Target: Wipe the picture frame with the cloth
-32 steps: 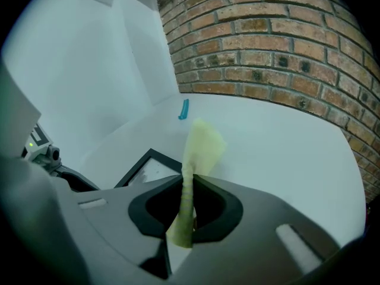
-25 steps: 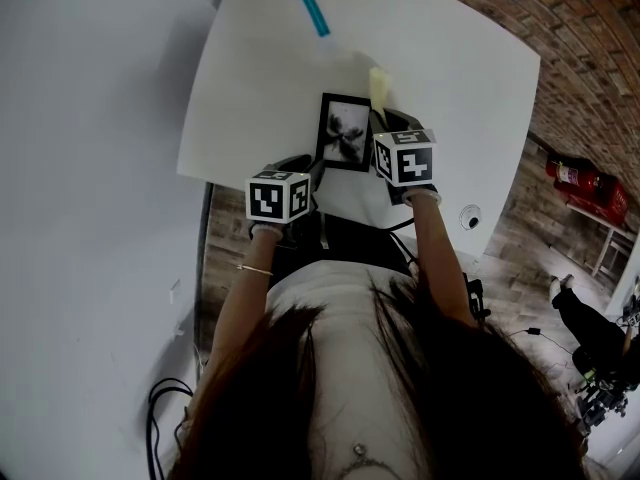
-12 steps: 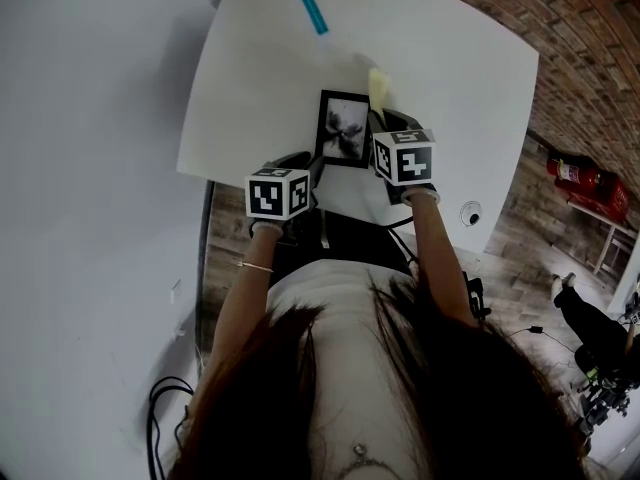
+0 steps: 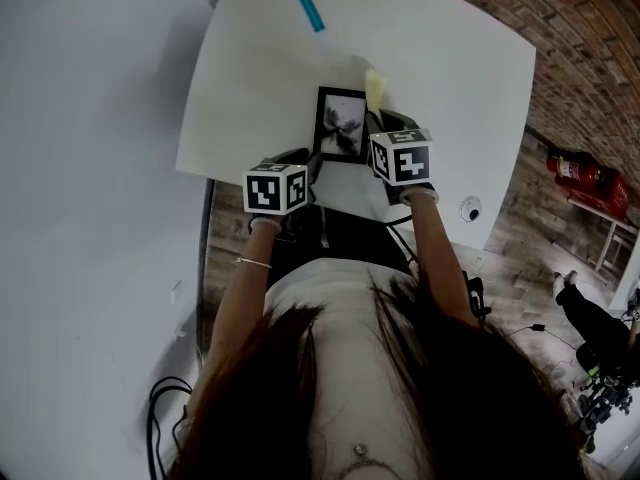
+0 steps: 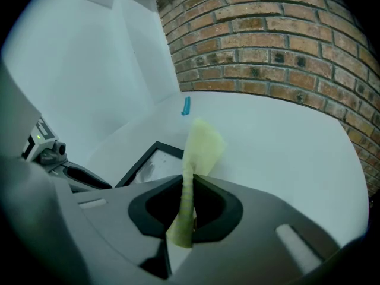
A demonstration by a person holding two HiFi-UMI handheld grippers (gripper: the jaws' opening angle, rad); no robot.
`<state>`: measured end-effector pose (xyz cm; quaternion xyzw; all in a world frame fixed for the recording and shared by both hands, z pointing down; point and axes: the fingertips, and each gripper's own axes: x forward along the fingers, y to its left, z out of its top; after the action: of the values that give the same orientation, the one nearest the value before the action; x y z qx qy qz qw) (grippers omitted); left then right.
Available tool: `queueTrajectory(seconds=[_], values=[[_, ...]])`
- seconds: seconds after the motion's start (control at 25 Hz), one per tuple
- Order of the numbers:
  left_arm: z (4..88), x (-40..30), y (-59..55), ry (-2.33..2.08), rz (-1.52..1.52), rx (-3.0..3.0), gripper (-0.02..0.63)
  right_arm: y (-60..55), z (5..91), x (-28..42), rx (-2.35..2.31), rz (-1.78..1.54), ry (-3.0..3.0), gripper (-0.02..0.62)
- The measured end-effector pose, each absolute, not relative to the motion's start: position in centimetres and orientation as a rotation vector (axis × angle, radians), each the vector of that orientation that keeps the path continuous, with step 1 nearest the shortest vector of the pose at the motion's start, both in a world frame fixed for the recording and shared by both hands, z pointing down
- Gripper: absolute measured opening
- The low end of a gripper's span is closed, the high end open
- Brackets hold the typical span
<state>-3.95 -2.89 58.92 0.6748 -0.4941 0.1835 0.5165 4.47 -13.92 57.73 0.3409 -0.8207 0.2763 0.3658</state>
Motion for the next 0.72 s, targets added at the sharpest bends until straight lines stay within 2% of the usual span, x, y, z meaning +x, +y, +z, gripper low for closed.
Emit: queueTrajectory(seconds=[0.72], values=[[59.0, -4.0, -2.9, -1.194, 0.438, 1.618, 0.115, -12.7, 57.8, 4.8, 0.854, 0.715, -2.114, 0.035]])
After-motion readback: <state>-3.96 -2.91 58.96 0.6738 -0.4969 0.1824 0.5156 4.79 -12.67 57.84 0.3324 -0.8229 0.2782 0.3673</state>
